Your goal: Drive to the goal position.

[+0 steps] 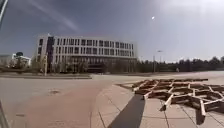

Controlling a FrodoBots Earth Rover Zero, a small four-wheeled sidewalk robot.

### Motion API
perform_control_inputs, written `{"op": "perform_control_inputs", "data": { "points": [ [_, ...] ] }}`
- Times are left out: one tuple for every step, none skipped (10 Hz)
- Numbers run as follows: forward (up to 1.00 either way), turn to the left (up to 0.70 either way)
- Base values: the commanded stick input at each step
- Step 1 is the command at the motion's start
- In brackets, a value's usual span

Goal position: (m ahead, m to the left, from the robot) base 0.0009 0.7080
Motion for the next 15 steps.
{"op": "perform_control_inputs", "data": {
  "points": [
    [0.05, 0.00],
    [0.05, 0.00],
    [0.05, 0.00],
    [0.05, 0.00],
    [0.05, 0.00],
    [0.05, 0.00],
    [0.05, 0.00],
    [0.05, 0.00],
    [0.05, 0.00],
    [0.05, 0.00],
    [0.05, 0.00],
    [0.05, 0.00],
    [0.05, 0.00],
    [0.05, 0.00],
    [0.05, 0.00]
  ]
}}
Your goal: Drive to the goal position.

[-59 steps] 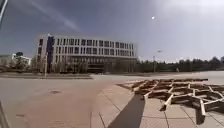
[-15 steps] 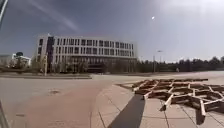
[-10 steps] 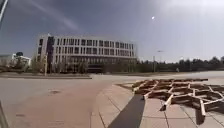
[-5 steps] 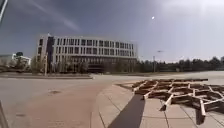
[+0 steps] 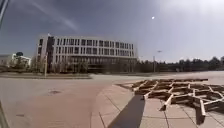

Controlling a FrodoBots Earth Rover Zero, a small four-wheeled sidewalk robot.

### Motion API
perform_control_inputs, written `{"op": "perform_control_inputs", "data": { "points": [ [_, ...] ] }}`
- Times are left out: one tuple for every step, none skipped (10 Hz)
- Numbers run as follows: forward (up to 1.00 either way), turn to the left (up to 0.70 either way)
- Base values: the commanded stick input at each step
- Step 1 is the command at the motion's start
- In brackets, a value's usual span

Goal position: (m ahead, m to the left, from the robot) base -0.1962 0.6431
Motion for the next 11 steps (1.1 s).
{"op": "perform_control_inputs", "data": {
  "points": [
    [0.05, 0.00],
    [0.05, 0.00],
    [0.05, 0.00],
    [0.05, 0.00],
    [0.05, 0.00],
    [0.04, 0.00],
    [0.04, 0.00],
    [0.05, 0.00],
    [0.05, 0.00],
    [0.05, 0.00],
    [0.04, 0.00]
  ]
}}
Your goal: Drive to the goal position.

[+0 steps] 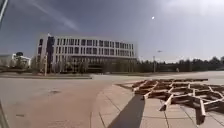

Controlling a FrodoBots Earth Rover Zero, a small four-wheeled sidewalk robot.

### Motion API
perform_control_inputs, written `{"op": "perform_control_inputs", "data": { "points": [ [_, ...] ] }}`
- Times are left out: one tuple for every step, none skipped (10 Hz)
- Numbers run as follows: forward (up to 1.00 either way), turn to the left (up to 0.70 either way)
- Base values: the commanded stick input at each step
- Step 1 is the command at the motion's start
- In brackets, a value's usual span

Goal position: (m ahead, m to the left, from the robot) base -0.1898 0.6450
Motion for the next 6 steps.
{"op": "perform_control_inputs", "data": {
  "points": [
    [0.05, 0.00],
    [0.05, 0.00],
    [0.05, 0.00],
    [0.05, 0.00],
    [0.05, 0.00],
    [0.05, 0.00]
  ]
}}
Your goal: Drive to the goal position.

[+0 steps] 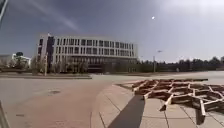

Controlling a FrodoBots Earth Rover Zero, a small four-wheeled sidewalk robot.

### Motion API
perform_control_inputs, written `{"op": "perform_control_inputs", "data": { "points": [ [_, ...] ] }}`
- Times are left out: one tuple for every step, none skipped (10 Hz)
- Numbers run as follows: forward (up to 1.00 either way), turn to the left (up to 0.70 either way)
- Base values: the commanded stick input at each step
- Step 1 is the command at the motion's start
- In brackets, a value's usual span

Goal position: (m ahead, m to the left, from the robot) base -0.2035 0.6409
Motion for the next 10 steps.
{"op": "perform_control_inputs", "data": {
  "points": [
    [0.05, 0.00],
    [0.05, 0.00],
    [0.05, 0.00],
    [0.05, 0.00],
    [0.05, 0.00],
    [0.05, 0.00],
    [0.05, 0.00],
    [0.05, 0.00],
    [0.04, 0.00],
    [0.05, 0.00]
  ]
}}
